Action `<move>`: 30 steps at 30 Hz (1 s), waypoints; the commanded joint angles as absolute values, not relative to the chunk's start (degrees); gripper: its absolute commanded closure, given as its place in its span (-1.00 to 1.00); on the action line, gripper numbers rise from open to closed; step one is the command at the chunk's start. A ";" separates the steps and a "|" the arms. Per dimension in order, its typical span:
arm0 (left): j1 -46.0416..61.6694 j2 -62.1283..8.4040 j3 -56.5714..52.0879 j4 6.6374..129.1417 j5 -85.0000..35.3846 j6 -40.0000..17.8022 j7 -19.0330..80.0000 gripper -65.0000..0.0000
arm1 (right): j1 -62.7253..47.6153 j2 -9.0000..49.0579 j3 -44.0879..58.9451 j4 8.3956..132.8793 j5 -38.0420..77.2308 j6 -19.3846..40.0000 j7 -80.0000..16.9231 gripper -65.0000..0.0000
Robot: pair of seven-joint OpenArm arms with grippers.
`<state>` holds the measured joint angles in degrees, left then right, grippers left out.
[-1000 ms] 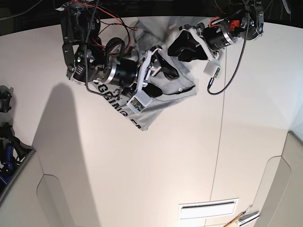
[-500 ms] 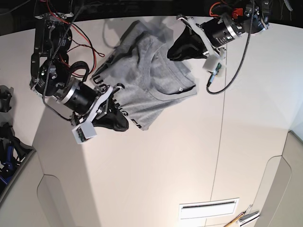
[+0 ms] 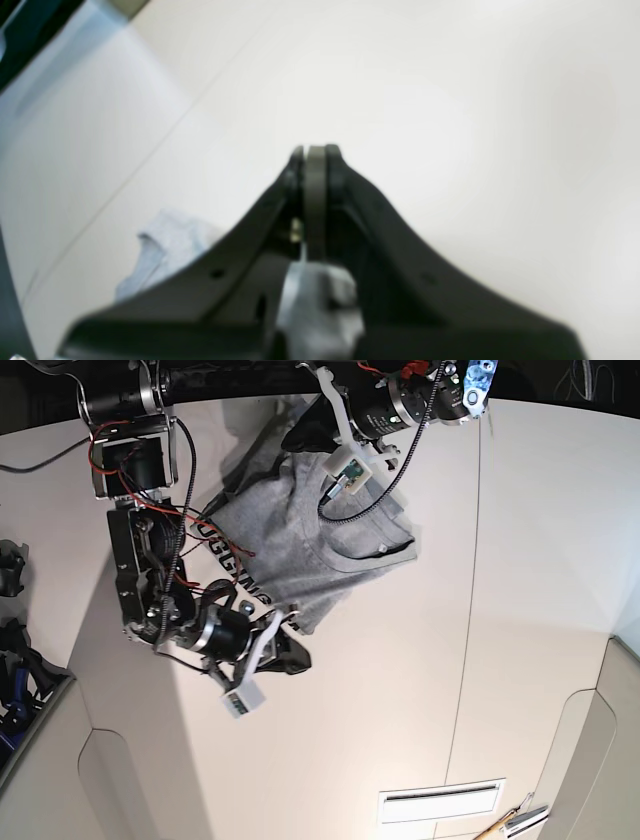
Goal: Fold the T-shirt properly
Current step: 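Grasp the bundle with both grippers and square it on the table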
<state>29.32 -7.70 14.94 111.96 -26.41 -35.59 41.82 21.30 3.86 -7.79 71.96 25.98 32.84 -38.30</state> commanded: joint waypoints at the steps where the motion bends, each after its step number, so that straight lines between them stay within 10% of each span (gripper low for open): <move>1: 28.69 -7.62 15.09 111.46 -27.42 -35.99 40.66 1.00 | 23.59 3.62 -9.91 71.44 26.96 33.47 -37.01 1.00; 30: 6.59 -9.54 -1.15 88.38 -21.39 -33.19 41.36 1.00 | 6.15 12.51 -10.55 82.02 30.57 33.50 -40.56 1.00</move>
